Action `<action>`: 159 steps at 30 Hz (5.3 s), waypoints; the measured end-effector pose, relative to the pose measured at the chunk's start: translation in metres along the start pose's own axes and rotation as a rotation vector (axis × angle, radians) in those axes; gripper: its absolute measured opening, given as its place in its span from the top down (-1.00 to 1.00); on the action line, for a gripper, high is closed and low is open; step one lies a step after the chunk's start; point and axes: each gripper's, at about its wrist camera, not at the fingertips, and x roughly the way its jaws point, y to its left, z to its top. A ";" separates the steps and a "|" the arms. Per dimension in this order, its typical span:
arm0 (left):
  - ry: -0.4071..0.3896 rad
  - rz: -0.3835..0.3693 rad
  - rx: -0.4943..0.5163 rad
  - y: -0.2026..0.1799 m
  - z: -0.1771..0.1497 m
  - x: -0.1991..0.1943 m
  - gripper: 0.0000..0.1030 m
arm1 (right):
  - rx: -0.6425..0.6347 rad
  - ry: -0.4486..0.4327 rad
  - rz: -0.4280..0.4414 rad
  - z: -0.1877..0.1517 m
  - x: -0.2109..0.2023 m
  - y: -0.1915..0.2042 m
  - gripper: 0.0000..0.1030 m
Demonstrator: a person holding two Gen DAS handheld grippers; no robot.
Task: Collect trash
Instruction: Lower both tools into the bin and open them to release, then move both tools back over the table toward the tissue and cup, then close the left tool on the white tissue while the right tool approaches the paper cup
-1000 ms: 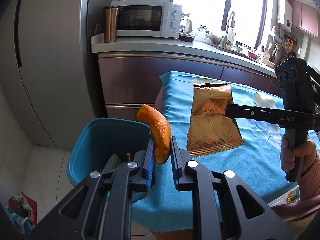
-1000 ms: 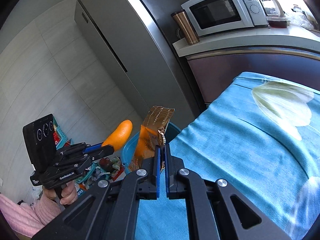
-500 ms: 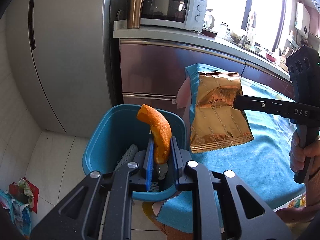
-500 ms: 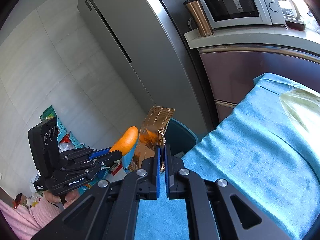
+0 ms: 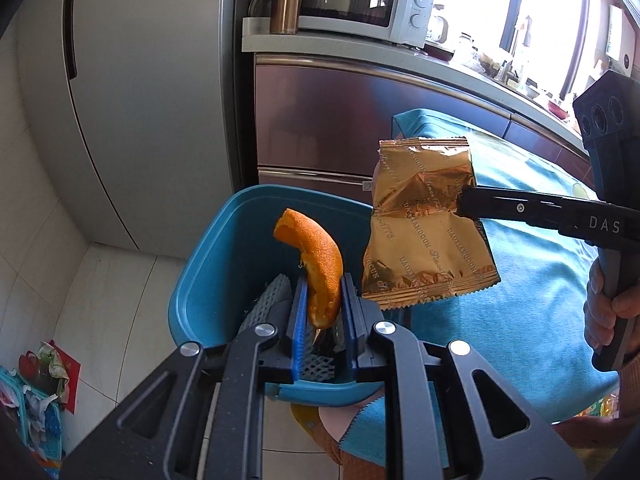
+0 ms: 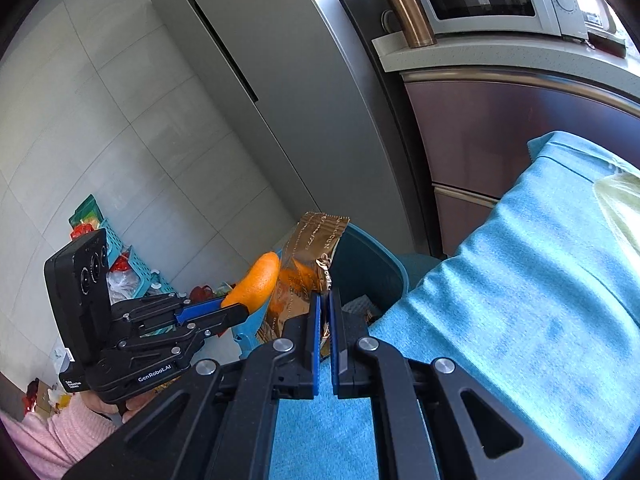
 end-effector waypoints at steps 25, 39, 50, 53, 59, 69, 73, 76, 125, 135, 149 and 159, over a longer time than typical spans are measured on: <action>0.093 0.038 -0.036 0.022 -0.003 0.056 0.68 | -0.009 0.122 -0.049 0.009 0.063 0.011 0.93; 0.128 0.040 -0.080 0.026 0.002 0.089 0.65 | -0.004 0.192 -0.076 0.020 0.087 0.014 0.73; 0.094 0.025 -0.104 0.022 0.001 0.082 0.56 | 0.010 0.155 -0.055 0.014 0.075 0.009 0.62; 0.047 0.026 -0.084 0.015 0.000 0.064 0.31 | 0.008 0.120 -0.051 0.011 0.065 0.008 0.48; -0.044 0.035 -0.034 -0.008 0.001 0.027 -0.06 | -0.012 0.053 -0.062 -0.002 0.032 0.007 0.28; -0.145 -0.027 0.052 -0.057 0.005 -0.021 -0.49 | 0.001 -0.056 -0.095 -0.030 -0.038 -0.009 0.09; -0.161 -0.069 0.096 -0.083 0.005 -0.029 -0.51 | 0.005 -0.109 -0.138 -0.050 -0.079 -0.019 0.08; -0.166 -0.123 0.128 -0.106 0.005 -0.034 -0.52 | 0.024 -0.148 -0.185 -0.065 -0.110 -0.029 0.03; 0.064 -0.564 0.409 -0.363 0.010 0.050 -0.46 | 0.342 -0.232 -0.230 -0.136 -0.255 -0.178 0.55; 0.144 -0.596 0.376 -0.373 0.013 0.073 -0.41 | 0.416 -0.347 -0.446 -0.133 -0.300 -0.224 0.28; 0.186 -0.587 0.388 -0.383 0.009 0.082 0.61 | 0.468 -0.332 -0.456 -0.103 -0.281 -0.274 0.29; 0.161 -0.589 0.384 -0.374 0.008 0.074 0.79 | 0.459 -0.378 -0.422 -0.108 -0.291 -0.263 0.84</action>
